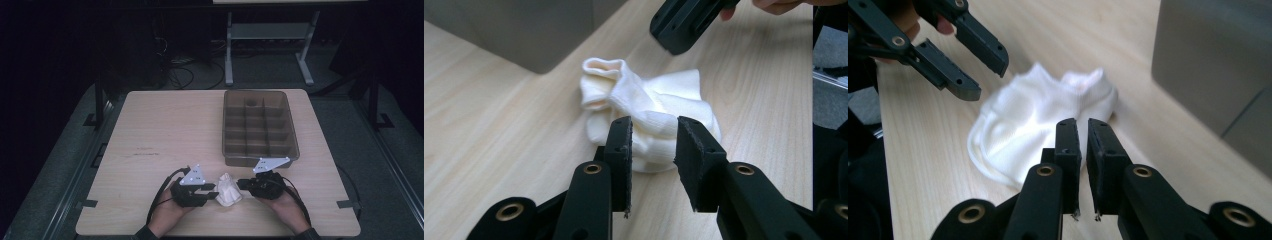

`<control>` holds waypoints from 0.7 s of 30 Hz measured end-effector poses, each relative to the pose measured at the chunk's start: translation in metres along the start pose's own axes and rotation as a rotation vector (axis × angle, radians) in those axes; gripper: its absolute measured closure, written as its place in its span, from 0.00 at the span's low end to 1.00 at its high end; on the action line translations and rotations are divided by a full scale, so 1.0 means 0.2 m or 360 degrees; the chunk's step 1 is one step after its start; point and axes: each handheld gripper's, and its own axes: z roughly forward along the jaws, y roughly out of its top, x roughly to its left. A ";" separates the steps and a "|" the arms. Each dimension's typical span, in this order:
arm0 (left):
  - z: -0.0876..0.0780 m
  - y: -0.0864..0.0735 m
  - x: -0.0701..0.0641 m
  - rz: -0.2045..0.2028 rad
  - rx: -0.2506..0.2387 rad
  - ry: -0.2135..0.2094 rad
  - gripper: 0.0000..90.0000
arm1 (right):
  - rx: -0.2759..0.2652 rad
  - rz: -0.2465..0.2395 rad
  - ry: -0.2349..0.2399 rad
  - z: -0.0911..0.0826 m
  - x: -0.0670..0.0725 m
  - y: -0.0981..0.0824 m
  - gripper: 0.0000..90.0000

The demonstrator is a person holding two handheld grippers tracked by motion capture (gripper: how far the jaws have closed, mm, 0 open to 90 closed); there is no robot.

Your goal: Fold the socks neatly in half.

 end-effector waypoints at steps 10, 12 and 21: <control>0.09 0.01 0.03 0.0009 0.0067 0.0027 0.75 | 0.0144 -0.0040 0.0064 0.08 0.05 -0.04 0.93; 0.07 0.00 0.03 0.0020 0.0063 0.0033 0.73 | 0.0128 -0.0037 0.0056 0.07 0.04 -0.04 0.90; -0.03 -0.06 0.05 0.0000 0.0058 0.0075 0.53 | -0.0015 0.0056 -0.0001 0.06 -0.01 -0.02 0.46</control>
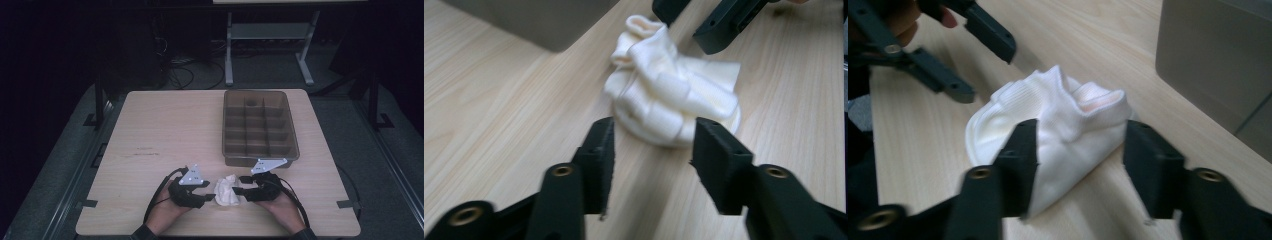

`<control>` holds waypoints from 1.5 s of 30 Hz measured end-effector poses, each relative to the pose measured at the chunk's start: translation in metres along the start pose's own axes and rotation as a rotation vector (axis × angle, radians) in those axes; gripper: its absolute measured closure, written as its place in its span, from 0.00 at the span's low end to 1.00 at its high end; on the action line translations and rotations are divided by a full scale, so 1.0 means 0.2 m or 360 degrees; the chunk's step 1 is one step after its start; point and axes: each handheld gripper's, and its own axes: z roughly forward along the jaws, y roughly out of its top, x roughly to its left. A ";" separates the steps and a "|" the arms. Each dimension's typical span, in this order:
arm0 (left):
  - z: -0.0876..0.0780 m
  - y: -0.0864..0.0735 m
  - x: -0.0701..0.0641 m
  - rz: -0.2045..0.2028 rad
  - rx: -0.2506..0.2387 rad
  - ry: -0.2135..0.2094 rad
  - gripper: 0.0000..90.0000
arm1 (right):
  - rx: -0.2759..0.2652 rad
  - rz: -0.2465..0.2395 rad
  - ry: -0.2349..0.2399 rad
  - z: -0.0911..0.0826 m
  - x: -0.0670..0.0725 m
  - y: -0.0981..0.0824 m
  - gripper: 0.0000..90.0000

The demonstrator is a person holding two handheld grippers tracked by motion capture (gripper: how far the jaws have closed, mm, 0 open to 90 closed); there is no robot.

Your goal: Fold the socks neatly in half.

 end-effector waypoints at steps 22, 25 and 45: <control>-0.09 -0.22 0.12 -0.0058 0.0118 0.0190 0.19 | 0.0013 -0.0102 -0.0076 0.17 0.02 -0.01 0.24; -0.08 -0.23 0.12 -0.0057 0.0108 0.0186 0.18 | 0.0019 -0.0137 -0.0079 0.17 0.03 -0.01 0.30; -0.07 -0.26 0.13 -0.0065 0.0016 0.0166 0.15 | 0.0006 -0.0138 0.0037 0.17 0.05 -0.02 0.78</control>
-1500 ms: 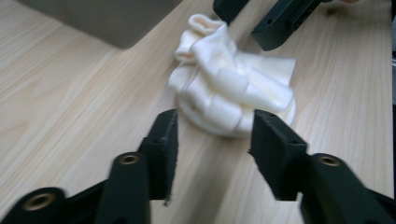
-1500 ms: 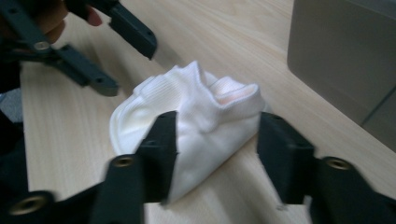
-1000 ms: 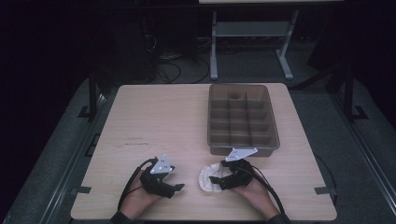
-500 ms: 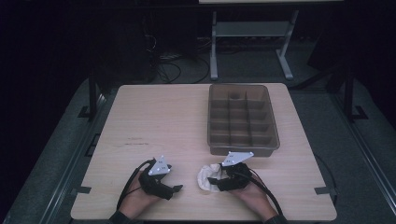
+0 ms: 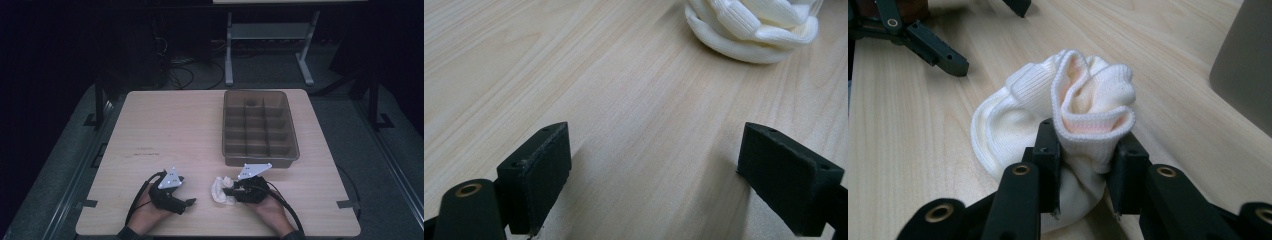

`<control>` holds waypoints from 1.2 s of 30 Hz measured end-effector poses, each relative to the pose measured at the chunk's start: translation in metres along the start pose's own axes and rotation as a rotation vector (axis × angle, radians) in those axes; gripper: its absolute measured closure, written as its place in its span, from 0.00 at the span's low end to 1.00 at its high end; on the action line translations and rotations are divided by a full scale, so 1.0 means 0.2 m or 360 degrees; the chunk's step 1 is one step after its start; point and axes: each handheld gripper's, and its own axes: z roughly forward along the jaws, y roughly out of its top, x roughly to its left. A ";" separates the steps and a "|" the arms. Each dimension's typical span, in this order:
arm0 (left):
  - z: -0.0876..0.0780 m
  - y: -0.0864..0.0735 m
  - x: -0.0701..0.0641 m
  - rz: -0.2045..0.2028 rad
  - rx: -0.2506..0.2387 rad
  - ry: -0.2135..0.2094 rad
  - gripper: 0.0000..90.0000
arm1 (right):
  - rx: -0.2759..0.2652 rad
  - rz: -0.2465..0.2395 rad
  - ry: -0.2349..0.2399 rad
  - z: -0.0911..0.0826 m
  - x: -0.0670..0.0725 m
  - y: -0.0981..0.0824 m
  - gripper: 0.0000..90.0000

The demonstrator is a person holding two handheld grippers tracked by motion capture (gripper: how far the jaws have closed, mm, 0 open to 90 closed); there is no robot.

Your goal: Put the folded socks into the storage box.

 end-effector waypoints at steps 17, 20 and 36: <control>0.00 0.00 0.00 -0.0010 0.0001 0.0010 0.15 | -0.0003 0.0049 0.0007 -0.07 -0.02 0.02 0.80; 0.00 0.00 0.00 -0.0010 -0.0001 0.0012 0.15 | -0.0013 0.0051 0.0012 -0.09 -0.02 0.03 0.80; 0.00 0.00 0.00 -0.0025 -0.0003 0.0024 0.15 | -0.0095 0.0063 0.0031 -0.27 -0.03 0.10 0.80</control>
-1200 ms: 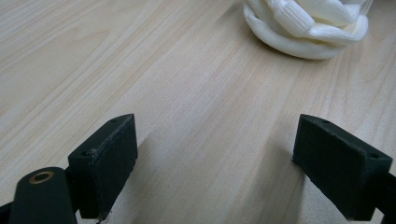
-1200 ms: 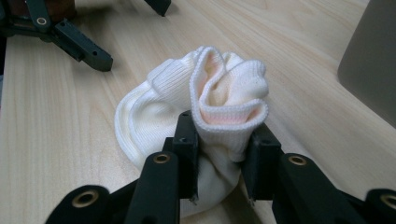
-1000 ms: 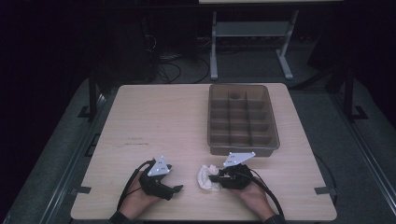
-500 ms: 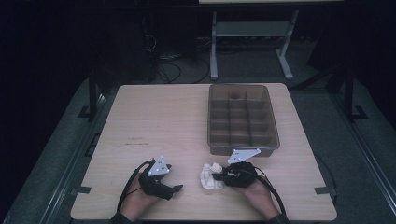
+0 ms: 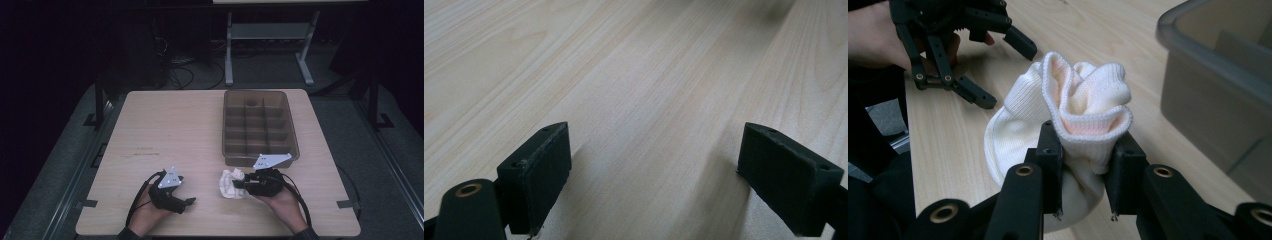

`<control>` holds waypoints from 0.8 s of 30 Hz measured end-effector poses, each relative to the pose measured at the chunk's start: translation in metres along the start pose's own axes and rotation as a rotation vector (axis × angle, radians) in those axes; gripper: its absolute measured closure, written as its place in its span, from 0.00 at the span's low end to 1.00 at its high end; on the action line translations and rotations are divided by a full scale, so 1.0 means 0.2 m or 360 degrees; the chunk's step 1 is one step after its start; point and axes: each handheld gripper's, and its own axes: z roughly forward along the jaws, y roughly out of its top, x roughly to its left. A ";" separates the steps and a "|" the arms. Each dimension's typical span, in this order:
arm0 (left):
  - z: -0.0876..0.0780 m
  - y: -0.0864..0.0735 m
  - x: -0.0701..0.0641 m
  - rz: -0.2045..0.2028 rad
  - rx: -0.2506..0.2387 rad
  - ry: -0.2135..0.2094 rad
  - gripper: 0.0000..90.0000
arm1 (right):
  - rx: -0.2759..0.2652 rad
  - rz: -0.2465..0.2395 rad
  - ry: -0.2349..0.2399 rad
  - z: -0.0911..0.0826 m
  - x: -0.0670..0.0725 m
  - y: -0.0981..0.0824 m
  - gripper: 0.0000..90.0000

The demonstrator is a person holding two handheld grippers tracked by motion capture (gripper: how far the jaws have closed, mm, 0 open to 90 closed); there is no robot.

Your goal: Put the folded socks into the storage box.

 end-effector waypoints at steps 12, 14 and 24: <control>0.00 0.00 0.00 -0.0004 -0.0008 0.0006 0.15 | -0.0052 -0.0001 -0.0001 -0.14 -0.04 0.05 0.79; 0.00 0.00 0.00 -0.0005 -0.0008 0.0006 0.15 | -0.0058 -0.0003 -0.0006 -0.15 -0.05 0.07 0.79; 0.00 0.00 0.00 -0.0016 -0.0007 0.0014 0.15 | -0.0114 0.0004 -0.0045 -0.24 -0.10 0.13 0.79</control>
